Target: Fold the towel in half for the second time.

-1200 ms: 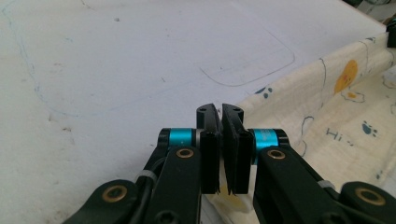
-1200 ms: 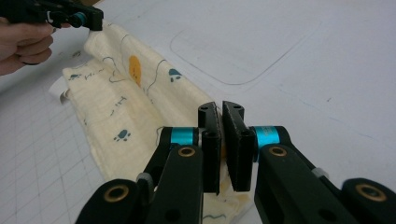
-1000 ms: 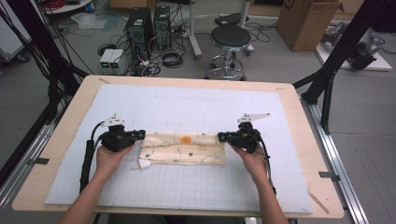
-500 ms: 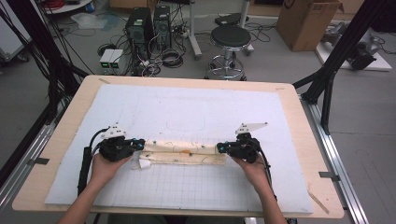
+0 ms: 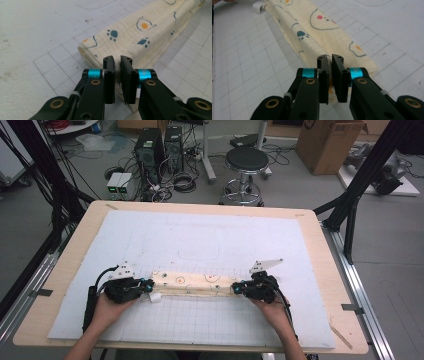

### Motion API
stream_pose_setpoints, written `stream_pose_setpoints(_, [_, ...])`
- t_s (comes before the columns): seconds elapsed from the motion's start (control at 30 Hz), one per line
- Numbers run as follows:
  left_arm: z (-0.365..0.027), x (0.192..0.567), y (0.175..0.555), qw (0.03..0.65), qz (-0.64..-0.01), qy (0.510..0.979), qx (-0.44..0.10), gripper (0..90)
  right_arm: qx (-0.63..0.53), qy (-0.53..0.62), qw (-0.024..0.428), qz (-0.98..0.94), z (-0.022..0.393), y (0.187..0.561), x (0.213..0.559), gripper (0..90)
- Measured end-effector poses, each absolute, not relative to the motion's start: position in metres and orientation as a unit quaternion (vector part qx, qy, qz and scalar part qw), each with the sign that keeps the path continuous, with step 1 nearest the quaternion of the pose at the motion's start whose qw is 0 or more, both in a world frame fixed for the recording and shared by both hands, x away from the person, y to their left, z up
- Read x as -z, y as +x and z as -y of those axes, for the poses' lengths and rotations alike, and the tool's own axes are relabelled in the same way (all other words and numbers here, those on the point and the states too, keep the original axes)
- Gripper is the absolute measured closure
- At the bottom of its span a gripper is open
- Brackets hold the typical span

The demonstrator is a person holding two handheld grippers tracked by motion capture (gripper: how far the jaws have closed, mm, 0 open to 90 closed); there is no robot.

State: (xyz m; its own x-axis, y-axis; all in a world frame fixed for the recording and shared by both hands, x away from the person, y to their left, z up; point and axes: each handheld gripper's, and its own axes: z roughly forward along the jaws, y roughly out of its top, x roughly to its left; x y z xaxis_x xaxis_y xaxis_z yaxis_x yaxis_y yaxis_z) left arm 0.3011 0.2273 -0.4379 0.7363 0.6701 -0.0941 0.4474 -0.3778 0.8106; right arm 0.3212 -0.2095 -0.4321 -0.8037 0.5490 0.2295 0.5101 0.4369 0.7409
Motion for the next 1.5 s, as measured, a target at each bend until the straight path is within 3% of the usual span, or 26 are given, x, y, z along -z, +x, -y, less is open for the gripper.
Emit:
stream_pose_setpoints(0.27, [-0.229, 0.431, 0.296, 0.467, -0.33, 0.813, -0.106, 55.4, -0.452, 0.313, 0.018, -0.835, 0.215, 0.317, 0.428, 62.2])
stream_pose_setpoints(0.47, [-0.224, 0.415, 0.295, 0.486, -0.315, 0.808, -0.111, 50.5, -0.48, 0.309, 0.036, -0.82, 0.213, 0.318, 0.409, 56.6])
stream_pose_setpoints(0.53, [-0.218, 0.412, 0.297, 0.493, -0.311, 0.805, -0.109, 51.7, -0.482, 0.308, 0.035, -0.82, 0.208, 0.319, 0.405, 57.7])
stream_pose_setpoints(0.7, [-0.192, 0.411, 0.304, 0.47, -0.29, 0.827, -0.106, 73.1, -0.476, 0.297, 0.032, -0.827, 0.184, 0.326, 0.404, 66.4])
stream_pose_setpoints(0.87, [-0.167, 0.418, 0.311, 0.451, -0.282, 0.841, -0.098, 83.7, -0.478, 0.28, 0.011, -0.833, 0.151, 0.332, 0.408, 70.4])
stream_pose_setpoints(1.17, [-0.153, 0.43, 0.315, 0.414, -0.289, 0.859, -0.084, 86.5, -0.426, 0.247, 0.001, -0.871, 0.112, 0.331, 0.424, 78.1])
stream_pose_setpoints(1.5, [-0.16, 0.433, 0.312, 0.402, -0.289, 0.865, -0.081, 84.8, -0.4, 0.246, 0.014, -0.883, 0.122, 0.329, 0.435, 79.1])
